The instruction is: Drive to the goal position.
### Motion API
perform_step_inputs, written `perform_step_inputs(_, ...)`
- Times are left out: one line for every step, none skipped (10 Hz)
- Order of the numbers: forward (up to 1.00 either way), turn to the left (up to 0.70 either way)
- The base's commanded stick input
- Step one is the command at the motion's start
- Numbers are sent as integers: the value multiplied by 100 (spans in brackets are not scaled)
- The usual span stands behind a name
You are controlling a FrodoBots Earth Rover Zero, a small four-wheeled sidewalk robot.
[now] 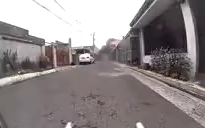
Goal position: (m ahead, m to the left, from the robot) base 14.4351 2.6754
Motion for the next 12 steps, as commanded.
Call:
perform_step_inputs(70,0)
perform_step_inputs(70,0)
perform_step_inputs(70,0)
perform_step_inputs(70,0)
perform_step_inputs(70,0)
perform_step_inputs(70,0)
perform_step_inputs(70,0)
perform_step_inputs(70,0)
perform_step_inputs(70,0)
perform_step_inputs(70,0)
perform_step_inputs(70,0)
perform_step_inputs(70,0)
